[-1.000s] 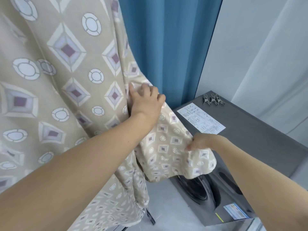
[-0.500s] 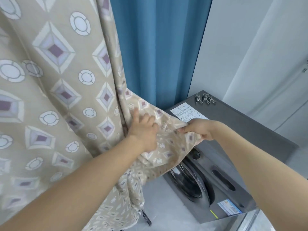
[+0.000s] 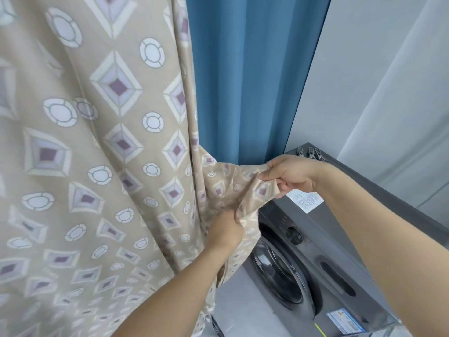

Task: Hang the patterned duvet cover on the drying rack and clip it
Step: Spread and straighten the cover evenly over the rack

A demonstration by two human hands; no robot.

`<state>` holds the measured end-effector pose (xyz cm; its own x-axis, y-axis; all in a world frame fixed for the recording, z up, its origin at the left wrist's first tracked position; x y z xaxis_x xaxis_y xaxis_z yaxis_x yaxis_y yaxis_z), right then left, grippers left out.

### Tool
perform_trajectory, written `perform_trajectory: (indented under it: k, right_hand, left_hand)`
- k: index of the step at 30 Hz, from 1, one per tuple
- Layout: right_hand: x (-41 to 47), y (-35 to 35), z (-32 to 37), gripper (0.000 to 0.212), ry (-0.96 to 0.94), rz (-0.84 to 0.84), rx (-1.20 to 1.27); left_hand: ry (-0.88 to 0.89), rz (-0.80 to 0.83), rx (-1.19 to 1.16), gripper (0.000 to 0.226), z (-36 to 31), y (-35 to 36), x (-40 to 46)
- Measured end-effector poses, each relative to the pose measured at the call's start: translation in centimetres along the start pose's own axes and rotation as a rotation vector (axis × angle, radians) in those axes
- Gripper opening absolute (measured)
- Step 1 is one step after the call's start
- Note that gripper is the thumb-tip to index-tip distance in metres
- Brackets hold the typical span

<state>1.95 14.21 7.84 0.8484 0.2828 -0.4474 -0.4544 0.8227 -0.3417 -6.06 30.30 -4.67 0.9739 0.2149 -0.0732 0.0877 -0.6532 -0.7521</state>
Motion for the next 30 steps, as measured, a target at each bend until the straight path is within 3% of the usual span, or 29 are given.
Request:
perform_trajectory:
  k: [2,5,7,9,13,19,26,29,30]
  right_hand:
    - [0.1,-0.2,0.3,0.007,0.029,-0.076,-0.215]
    - [0.6,-0.2,-0.1,0.015,0.161,-0.087,-0.635]
    - [0.7,0.4,0.6,0.023,0.127,-0.07,-0.87]
    - [0.6,1.6,3.1,0.024,-0.075,-0.133,-0.834]
    - [-0.6,3.8,10.4,0.023,-0.464,-0.303,-0.319]
    - [-3.9,4.9,20.6,0.038,-0.792,-0.344,0.273]
    - [-9.3,5.9,30.5,0.034,-1.108,-0.304,0.406]
    - [-11.3,6.2,33.2,0.017,-1.198,-0.424,0.367]
    - [-11.7,6.2,33.8,0.026,-1.23,-0.507,0.277]
  left_hand:
    - [-0.025,0.094,0.013,0.02,0.5,-0.8,0.7]
    - [0.103,0.474,0.32,0.023,0.4,-2.2,0.7]
    - [0.214,0.516,0.462,0.031,-0.8,-4.3,0.9]
    - [0.357,0.309,0.543,0.035,-3.3,-7.8,1.1]
    - [0.675,-0.237,0.732,0.032,-8.6,-16.2,-0.1]
    - [0.904,-0.877,0.754,0.036,-12.6,-27.1,-2.2]
    - [0.811,-1.343,0.785,0.051,-15.7,-39.9,-3.8]
    - [0.678,-1.401,0.862,0.038,-16.2,-43.5,-4.5]
    - [0.648,-1.401,0.873,0.029,-16.4,-44.3,-4.6]
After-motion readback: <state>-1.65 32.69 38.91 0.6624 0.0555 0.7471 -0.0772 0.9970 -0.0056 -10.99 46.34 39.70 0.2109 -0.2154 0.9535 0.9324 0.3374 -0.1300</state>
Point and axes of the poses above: each hand's wrist, its own x-axis towards the middle knuckle, its own y-axis out of the palm, z = x × y, the point moved 2 cm from there along x, towards the middle knuckle, and after that the axes turned 9 degrees about -z, right-handed, at the moved point
